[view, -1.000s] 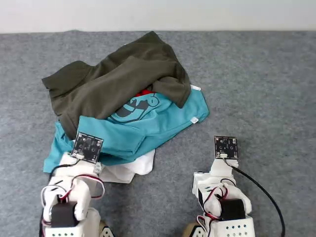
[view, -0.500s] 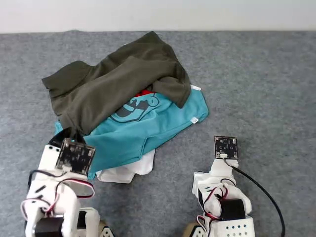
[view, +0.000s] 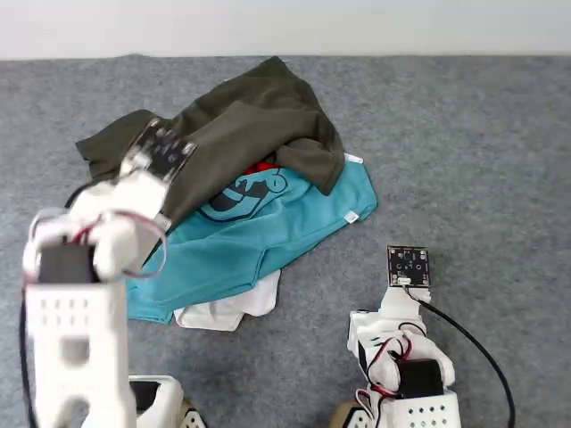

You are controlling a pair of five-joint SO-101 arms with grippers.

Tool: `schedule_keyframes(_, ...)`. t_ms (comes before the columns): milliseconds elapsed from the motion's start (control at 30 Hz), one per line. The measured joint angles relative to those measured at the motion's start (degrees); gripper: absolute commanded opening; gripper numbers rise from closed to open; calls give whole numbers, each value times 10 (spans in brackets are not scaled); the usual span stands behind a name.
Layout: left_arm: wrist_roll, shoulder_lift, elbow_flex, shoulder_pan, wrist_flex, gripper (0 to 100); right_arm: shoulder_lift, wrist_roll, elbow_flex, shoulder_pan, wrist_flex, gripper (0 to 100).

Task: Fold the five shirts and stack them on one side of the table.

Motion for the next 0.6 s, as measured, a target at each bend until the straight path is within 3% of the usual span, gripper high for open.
schedule_keyframes(167,-52,135,-64,24,51,372,0,0,0,0,0,9)
schedule_keyframes(600,-91,391,-243,21,52,375,0,0,0,0,0,9)
